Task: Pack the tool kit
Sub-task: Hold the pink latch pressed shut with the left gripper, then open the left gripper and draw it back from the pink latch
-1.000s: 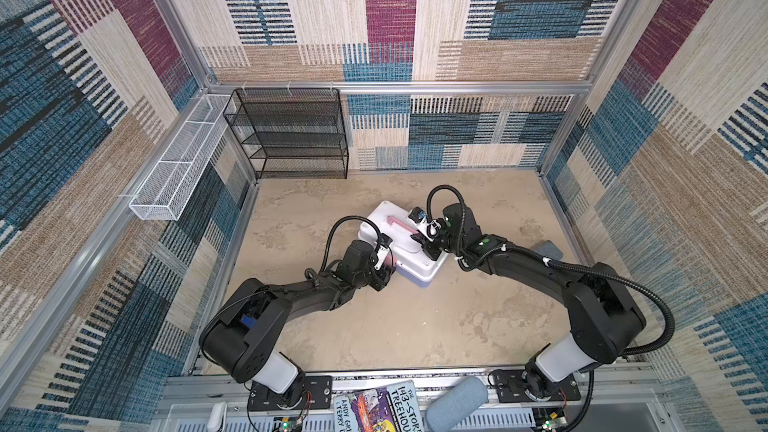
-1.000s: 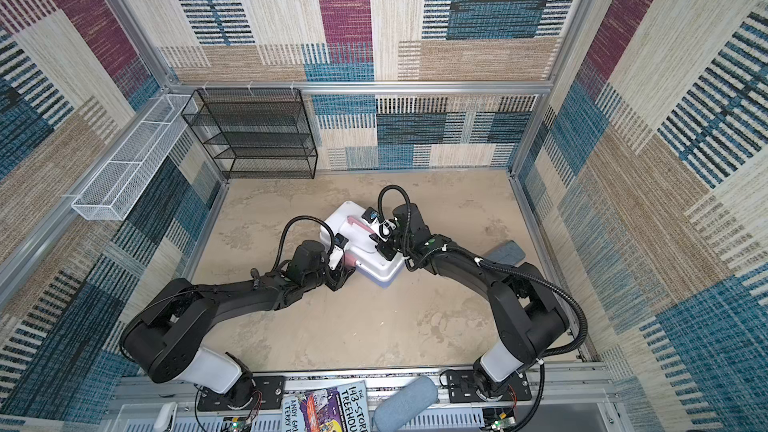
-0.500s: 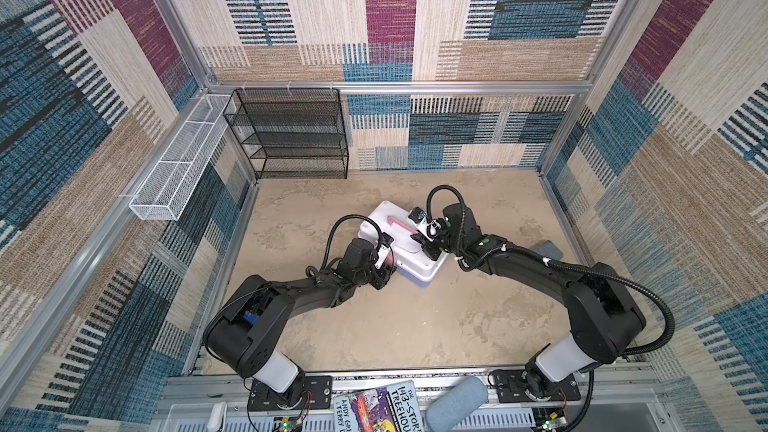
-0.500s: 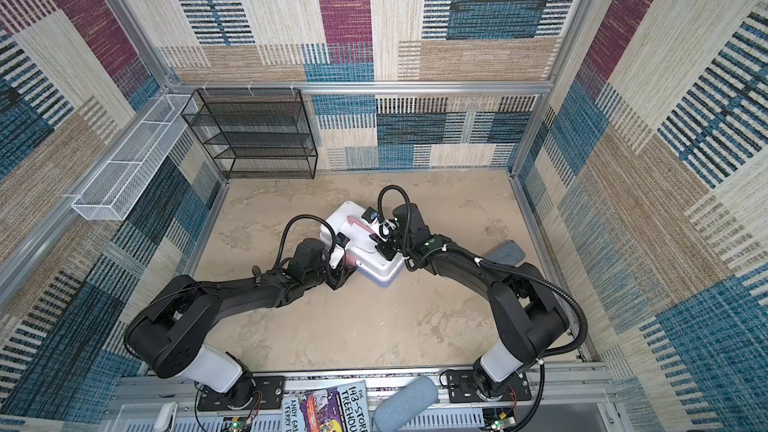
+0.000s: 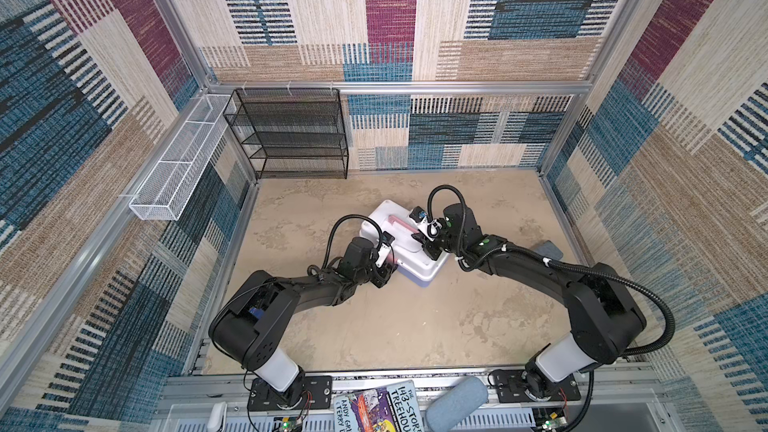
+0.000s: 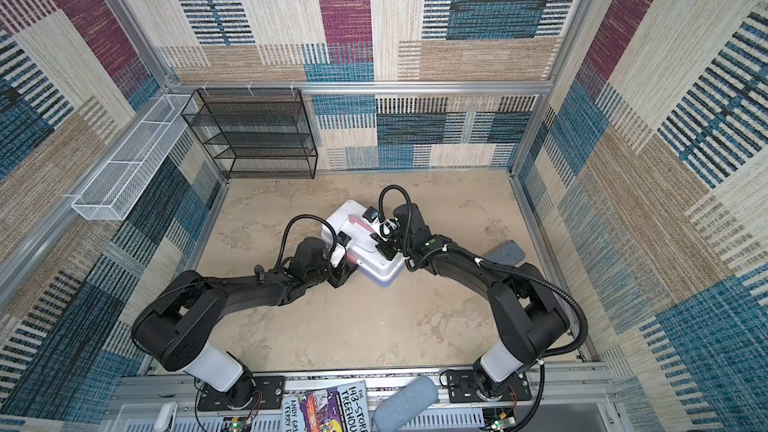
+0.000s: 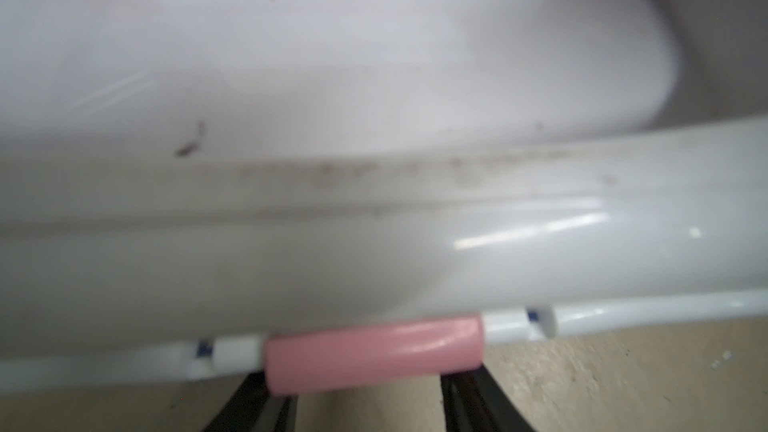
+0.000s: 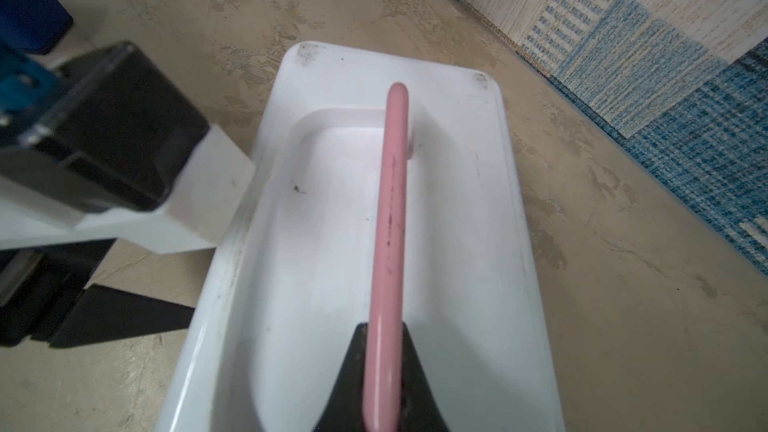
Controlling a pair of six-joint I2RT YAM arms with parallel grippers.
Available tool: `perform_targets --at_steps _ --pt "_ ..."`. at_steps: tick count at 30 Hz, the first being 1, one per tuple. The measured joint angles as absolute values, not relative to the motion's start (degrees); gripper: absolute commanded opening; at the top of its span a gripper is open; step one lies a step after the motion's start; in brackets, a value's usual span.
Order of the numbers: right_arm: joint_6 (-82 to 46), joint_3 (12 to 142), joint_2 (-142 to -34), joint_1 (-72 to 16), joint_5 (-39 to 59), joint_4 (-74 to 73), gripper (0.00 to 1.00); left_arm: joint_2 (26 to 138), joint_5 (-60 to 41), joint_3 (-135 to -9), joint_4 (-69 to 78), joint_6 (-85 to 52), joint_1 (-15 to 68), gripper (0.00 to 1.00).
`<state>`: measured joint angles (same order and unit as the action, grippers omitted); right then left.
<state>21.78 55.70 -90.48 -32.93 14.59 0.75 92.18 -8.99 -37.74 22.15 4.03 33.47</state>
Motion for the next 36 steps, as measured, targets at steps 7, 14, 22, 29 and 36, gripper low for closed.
perform_targets --at_steps 7,14,22,29,36 --pt "21.2 56.0 -90.7 -32.9 14.5 0.8 0.12 92.2 -9.3 -37.4 22.9 4.3 33.1 0.56" --pt "20.6 56.6 -91.2 -32.9 14.4 1.5 0.11 90.7 -8.7 -36.1 24.3 3.2 32.9 0.66" --pt "19.4 57.1 -91.6 -32.9 14.4 1.7 0.12 89.2 -7.6 -35.3 24.3 3.1 32.9 0.68" --pt "18.2 57.3 -92.1 -33.0 14.6 0.8 0.12 86.6 -5.7 -33.5 24.2 1.8 32.9 0.65" --pt "18.0 57.3 -92.2 -33.0 14.6 0.8 0.12 84.9 -2.9 -31.5 24.2 0.6 32.8 0.62"
